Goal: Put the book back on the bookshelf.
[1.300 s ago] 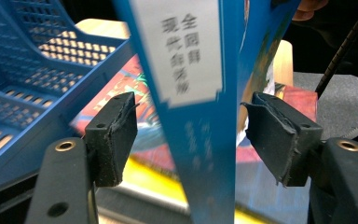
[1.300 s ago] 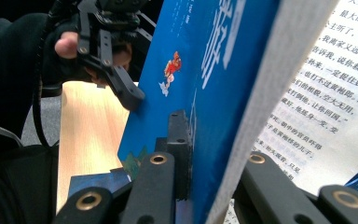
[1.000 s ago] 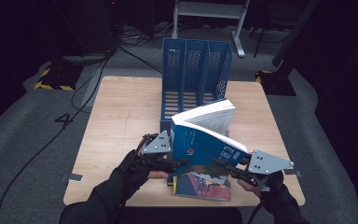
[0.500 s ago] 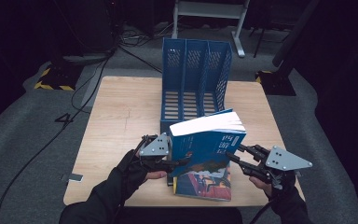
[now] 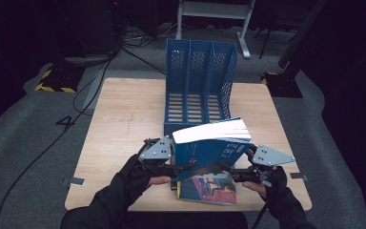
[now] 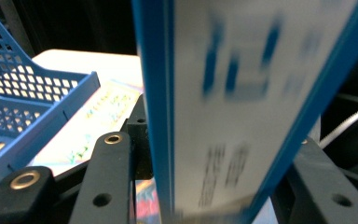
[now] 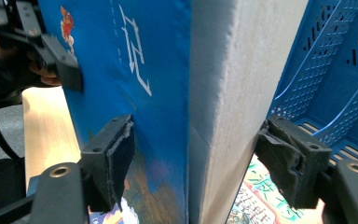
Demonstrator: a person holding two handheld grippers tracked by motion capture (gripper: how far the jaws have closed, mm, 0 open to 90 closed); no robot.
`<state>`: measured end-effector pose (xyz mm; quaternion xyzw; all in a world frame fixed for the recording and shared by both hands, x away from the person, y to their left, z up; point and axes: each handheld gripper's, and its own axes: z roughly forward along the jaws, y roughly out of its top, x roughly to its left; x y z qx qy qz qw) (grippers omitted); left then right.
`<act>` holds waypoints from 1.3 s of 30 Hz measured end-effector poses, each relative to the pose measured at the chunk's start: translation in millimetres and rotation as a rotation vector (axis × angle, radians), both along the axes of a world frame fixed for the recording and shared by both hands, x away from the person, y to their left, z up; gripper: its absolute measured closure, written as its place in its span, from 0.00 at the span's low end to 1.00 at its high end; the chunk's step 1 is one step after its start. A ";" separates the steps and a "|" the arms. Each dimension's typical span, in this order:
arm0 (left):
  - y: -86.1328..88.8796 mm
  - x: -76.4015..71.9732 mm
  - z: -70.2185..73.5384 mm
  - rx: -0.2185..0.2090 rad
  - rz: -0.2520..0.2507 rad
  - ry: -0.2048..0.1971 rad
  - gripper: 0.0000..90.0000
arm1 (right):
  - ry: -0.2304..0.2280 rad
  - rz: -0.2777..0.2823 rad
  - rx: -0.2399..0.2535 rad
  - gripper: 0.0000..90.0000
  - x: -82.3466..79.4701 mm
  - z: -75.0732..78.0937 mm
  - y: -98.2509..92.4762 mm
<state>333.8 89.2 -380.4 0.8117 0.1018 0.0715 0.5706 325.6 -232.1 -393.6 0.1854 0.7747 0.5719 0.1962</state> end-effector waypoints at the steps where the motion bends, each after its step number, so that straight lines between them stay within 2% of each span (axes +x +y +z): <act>1: -1.1 -0.6 2.2 -0.008 0.004 0.000 0.63 | 0.007 0.001 0.004 0.34 0.0 0.1 -0.4; 3: -1.8 -0.8 5.2 -0.016 0.010 -0.005 0.62 | 0.005 0.002 0.005 0.34 0.2 0.1 -0.5; 6: -1.3 -0.2 16.9 -0.080 0.009 0.008 0.61 | 0.006 -0.001 0.000 0.35 -0.7 0.6 0.1; 9: -2.9 -0.6 28.5 -0.092 0.015 -0.016 0.61 | 0.001 -0.003 -0.003 0.35 -0.8 0.6 0.1; 12: -6.6 1.1 35.1 -0.100 0.020 -0.015 0.62 | 0.003 -0.005 -0.005 0.35 -1.1 0.9 0.1; 23: -15.8 4.4 53.8 -0.094 0.029 -0.016 0.61 | 0.004 -0.012 -0.006 0.35 -0.2 1.0 0.6; 28: -15.8 5.0 56.1 -0.084 0.030 -0.006 0.63 | 0.005 -0.012 -0.008 0.36 -0.5 1.4 0.9; 35: -16.3 2.2 58.3 -0.061 0.036 -0.012 0.66 | 0.004 -0.009 -0.021 0.37 -0.7 2.3 -1.2; 39: -16.5 2.0 58.6 -0.056 0.043 -0.016 0.66 | 0.030 -0.010 -0.033 0.36 1.1 1.3 -6.4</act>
